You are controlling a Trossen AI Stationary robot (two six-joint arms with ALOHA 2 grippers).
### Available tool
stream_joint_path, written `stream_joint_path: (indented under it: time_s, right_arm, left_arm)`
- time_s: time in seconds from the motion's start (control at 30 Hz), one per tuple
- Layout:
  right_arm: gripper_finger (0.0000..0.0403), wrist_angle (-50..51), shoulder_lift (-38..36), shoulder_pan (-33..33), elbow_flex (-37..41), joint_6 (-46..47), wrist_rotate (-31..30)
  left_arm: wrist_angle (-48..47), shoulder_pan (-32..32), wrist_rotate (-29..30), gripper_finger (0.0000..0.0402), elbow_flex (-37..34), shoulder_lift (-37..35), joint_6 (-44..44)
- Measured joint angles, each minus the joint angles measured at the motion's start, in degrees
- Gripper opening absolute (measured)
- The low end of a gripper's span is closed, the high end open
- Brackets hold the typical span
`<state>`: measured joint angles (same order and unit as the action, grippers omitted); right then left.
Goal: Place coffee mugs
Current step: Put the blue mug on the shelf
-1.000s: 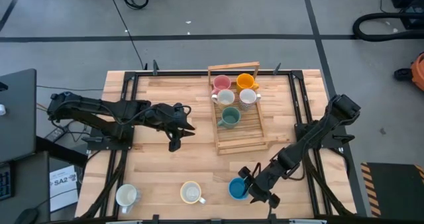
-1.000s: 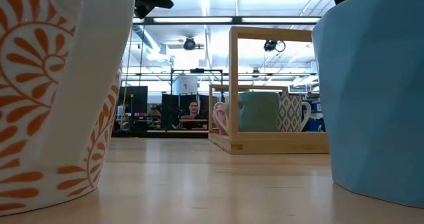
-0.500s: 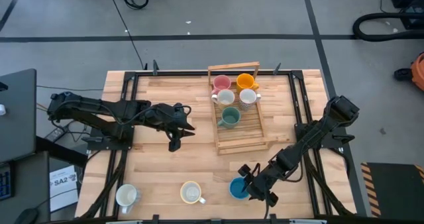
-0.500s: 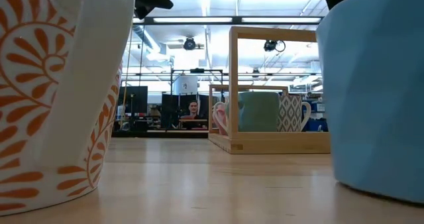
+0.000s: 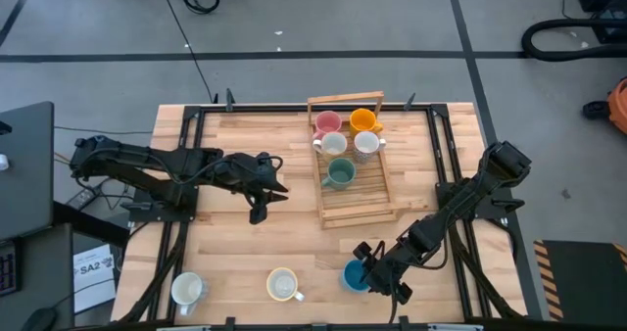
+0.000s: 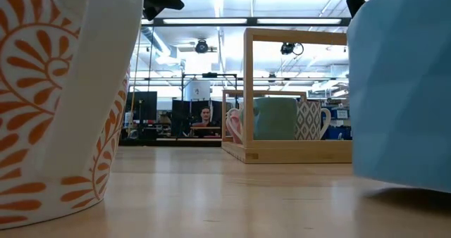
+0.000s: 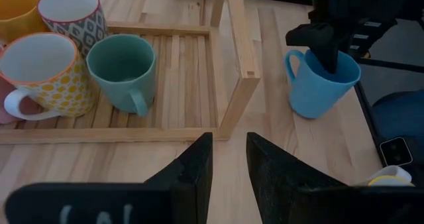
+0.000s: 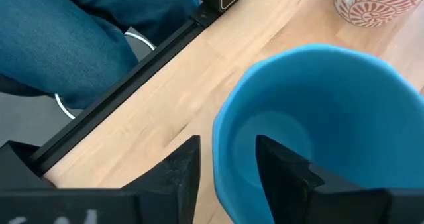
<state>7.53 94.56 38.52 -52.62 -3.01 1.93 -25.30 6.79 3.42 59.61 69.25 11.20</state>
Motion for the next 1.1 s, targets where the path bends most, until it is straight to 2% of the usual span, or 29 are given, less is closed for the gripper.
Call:
stream_joint_path:
  time_s: [0.77,1.1]
  right_arm:
    - [0.005,-0.29,-0.02,-0.02,0.0,0.28,-0.44]
    - [0.0045,-1.73,-0.07,-0.02,0.03,0.56,-0.24]
  left_arm:
    - [0.0,0.0,0.0,0.0098,0.02,0.0,0.02]
    - [0.0,0.0,0.0,0.0098,0.02,0.0,0.02]
